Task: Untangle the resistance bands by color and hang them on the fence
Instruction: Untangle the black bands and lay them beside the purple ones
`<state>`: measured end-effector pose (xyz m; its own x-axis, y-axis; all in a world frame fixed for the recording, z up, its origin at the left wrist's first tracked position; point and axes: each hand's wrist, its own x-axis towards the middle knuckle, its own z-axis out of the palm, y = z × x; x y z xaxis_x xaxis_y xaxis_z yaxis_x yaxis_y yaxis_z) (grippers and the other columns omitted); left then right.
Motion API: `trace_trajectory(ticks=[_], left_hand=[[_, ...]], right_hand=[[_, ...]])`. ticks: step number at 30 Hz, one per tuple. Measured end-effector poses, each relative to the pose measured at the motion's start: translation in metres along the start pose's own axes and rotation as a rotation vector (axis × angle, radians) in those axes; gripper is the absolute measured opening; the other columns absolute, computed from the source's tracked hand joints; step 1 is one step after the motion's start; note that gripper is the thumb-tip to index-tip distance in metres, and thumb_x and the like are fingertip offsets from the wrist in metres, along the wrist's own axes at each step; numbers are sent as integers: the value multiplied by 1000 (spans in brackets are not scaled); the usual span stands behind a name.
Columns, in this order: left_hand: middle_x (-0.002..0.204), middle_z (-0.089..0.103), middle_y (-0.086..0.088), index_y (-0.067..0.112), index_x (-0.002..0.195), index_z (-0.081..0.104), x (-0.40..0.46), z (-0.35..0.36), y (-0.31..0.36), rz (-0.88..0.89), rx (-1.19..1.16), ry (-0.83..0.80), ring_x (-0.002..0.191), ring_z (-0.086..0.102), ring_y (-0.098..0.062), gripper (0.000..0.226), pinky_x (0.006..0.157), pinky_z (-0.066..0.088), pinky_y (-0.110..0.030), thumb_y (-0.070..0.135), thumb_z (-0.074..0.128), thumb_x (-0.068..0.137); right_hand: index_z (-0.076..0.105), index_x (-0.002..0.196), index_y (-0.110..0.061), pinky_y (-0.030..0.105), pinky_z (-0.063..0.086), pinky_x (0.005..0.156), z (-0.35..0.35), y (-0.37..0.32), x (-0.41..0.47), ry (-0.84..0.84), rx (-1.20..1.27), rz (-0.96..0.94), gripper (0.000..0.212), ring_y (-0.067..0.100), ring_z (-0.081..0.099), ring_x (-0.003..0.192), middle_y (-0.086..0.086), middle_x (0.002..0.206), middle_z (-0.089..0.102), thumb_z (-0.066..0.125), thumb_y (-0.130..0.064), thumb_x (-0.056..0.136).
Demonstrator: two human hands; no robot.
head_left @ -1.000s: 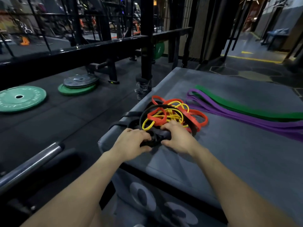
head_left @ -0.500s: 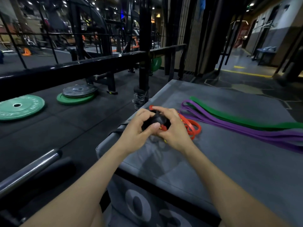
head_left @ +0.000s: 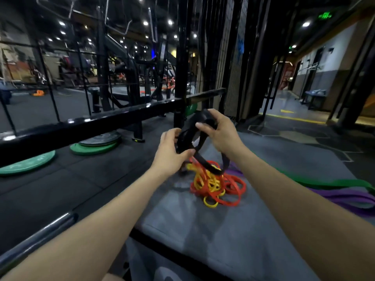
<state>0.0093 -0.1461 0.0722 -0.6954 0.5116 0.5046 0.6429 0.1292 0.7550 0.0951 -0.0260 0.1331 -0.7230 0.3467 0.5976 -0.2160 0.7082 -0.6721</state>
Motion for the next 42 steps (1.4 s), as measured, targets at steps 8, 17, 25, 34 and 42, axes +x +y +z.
trace_trajectory(ticks=[8,17,25,34,42], left_hand=[[133,35,-7,20,136,33,41,-10,36,64,181,93,125,35,-26,80,105,33,-38,30,78,71],[106,67,1,19,113,58,16,-12,42,-40,-18,-217,99,62,-18,39,91,50,-37,37,69,81],[103,62,-4,31,92,60,8,-14,74,-51,-420,-94,100,59,-23,17,94,47,-39,22,69,81],[76,59,9,26,84,61,-4,8,137,57,-652,-56,74,55,-8,9,78,49,-32,19,58,89],[73,52,-1,12,84,61,-6,60,142,-136,-896,-92,67,50,-13,13,64,48,-27,21,56,92]], right_hand=[[59,99,-16,30,52,86,-29,-41,28,191,196,-35,8,11,62,88,-5,88,64,57,-14,91],[59,85,-30,32,53,85,-71,-37,7,357,304,-12,17,12,65,84,-4,86,66,58,-14,91],[58,90,-32,34,52,81,-109,-25,-35,458,320,88,1,14,64,89,-5,90,66,58,-31,90],[54,83,-29,30,44,69,-147,-27,-72,566,196,145,14,16,58,77,-2,83,61,54,-42,90],[53,83,-29,26,36,62,-163,-7,-97,598,193,244,14,10,48,65,-6,73,53,56,-42,89]])
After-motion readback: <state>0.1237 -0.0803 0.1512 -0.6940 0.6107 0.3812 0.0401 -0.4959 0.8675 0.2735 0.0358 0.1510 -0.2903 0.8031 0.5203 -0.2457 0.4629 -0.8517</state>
